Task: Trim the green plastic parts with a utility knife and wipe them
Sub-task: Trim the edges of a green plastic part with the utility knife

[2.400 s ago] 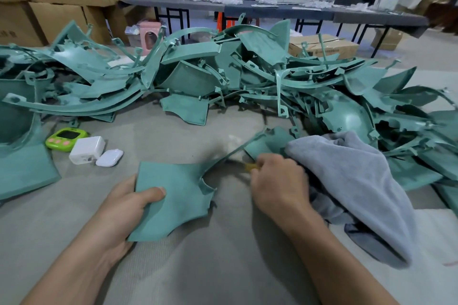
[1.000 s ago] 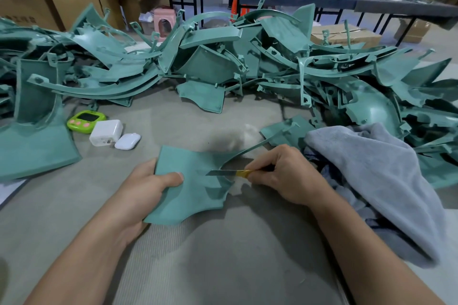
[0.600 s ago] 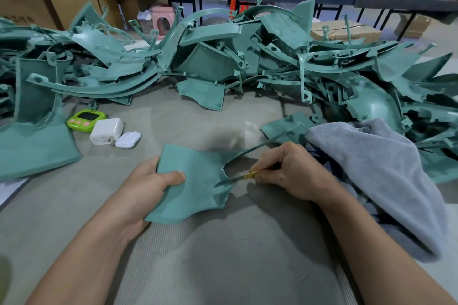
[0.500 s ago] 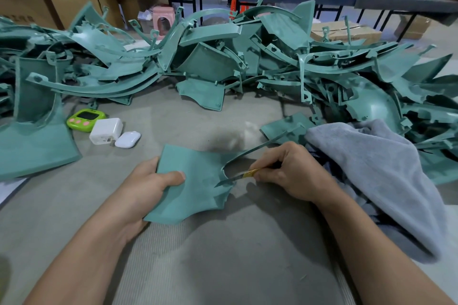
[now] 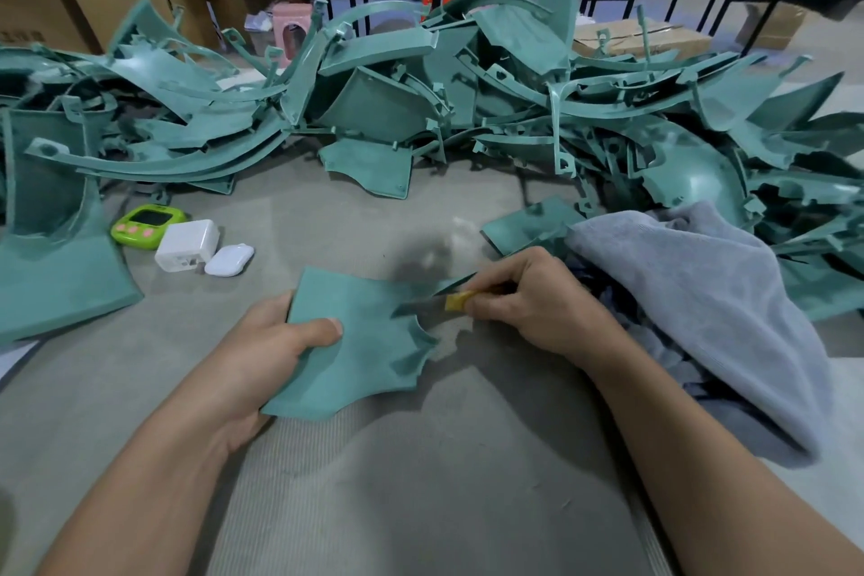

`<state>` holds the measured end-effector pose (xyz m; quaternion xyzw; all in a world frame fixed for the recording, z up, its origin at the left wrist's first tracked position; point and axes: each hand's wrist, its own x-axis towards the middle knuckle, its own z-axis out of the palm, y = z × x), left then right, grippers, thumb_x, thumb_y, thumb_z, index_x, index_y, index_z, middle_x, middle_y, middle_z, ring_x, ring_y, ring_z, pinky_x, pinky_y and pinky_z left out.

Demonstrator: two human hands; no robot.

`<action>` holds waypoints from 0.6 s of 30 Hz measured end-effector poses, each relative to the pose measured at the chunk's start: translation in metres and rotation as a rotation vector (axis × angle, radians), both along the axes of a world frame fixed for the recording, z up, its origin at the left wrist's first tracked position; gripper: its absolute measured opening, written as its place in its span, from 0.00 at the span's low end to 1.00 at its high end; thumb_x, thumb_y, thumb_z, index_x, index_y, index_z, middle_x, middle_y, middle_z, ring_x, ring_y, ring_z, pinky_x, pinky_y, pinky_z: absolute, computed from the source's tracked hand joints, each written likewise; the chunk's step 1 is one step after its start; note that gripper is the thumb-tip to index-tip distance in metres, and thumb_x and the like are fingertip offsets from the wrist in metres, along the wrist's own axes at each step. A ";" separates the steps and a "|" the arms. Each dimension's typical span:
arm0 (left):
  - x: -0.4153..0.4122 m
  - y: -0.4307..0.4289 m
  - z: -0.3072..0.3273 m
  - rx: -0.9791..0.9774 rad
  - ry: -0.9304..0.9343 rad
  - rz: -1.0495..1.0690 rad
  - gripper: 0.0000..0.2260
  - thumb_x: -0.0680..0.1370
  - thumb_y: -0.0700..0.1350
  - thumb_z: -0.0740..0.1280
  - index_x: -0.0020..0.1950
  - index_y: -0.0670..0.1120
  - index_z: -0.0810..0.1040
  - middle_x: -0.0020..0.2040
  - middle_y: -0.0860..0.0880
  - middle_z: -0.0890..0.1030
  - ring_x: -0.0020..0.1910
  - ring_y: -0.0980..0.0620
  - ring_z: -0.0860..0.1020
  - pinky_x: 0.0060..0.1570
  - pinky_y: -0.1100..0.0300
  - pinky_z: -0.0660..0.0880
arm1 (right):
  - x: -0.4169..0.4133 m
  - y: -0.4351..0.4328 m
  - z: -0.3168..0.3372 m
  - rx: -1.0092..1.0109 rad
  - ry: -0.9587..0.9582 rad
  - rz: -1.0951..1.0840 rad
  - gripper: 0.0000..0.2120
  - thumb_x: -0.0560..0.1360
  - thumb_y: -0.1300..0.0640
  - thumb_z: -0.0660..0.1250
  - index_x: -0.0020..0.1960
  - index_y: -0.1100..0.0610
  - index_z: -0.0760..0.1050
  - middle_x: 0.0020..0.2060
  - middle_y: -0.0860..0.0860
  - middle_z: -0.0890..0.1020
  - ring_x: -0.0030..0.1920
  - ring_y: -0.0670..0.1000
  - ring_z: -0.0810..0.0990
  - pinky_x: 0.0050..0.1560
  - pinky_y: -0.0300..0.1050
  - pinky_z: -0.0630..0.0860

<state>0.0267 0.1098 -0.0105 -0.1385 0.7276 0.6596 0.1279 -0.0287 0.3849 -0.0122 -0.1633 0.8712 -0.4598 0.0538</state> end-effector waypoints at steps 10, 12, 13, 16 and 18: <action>-0.001 0.000 -0.001 0.003 -0.005 -0.005 0.08 0.80 0.36 0.66 0.58 0.43 0.81 0.48 0.39 0.87 0.37 0.42 0.85 0.29 0.54 0.79 | 0.002 0.001 0.002 0.067 -0.050 0.026 0.06 0.73 0.55 0.77 0.47 0.45 0.88 0.39 0.45 0.87 0.43 0.53 0.85 0.47 0.54 0.83; -0.001 -0.001 -0.002 0.013 -0.007 -0.010 0.09 0.80 0.36 0.66 0.58 0.43 0.81 0.48 0.39 0.87 0.38 0.42 0.85 0.29 0.54 0.79 | 0.002 0.001 0.003 0.066 -0.012 -0.027 0.06 0.73 0.55 0.77 0.47 0.45 0.88 0.38 0.47 0.87 0.42 0.53 0.85 0.47 0.55 0.82; -0.001 -0.001 -0.002 0.017 -0.007 -0.009 0.09 0.80 0.36 0.66 0.58 0.43 0.81 0.49 0.39 0.87 0.38 0.42 0.85 0.29 0.54 0.79 | 0.003 0.000 0.003 0.058 -0.010 -0.030 0.05 0.72 0.55 0.77 0.45 0.45 0.88 0.37 0.48 0.87 0.40 0.53 0.84 0.44 0.56 0.82; -0.001 -0.001 -0.002 0.019 -0.003 -0.011 0.08 0.80 0.36 0.66 0.57 0.43 0.82 0.49 0.39 0.87 0.39 0.41 0.85 0.31 0.53 0.79 | 0.007 -0.001 0.004 0.093 -0.036 0.101 0.04 0.72 0.54 0.77 0.43 0.45 0.88 0.36 0.48 0.86 0.37 0.53 0.81 0.42 0.54 0.80; -0.001 -0.001 -0.002 0.025 -0.005 -0.010 0.09 0.80 0.36 0.66 0.57 0.43 0.82 0.49 0.39 0.87 0.38 0.42 0.85 0.29 0.53 0.79 | 0.007 -0.002 0.002 0.094 0.022 -0.016 0.04 0.72 0.52 0.77 0.44 0.43 0.88 0.35 0.46 0.86 0.39 0.51 0.82 0.42 0.52 0.81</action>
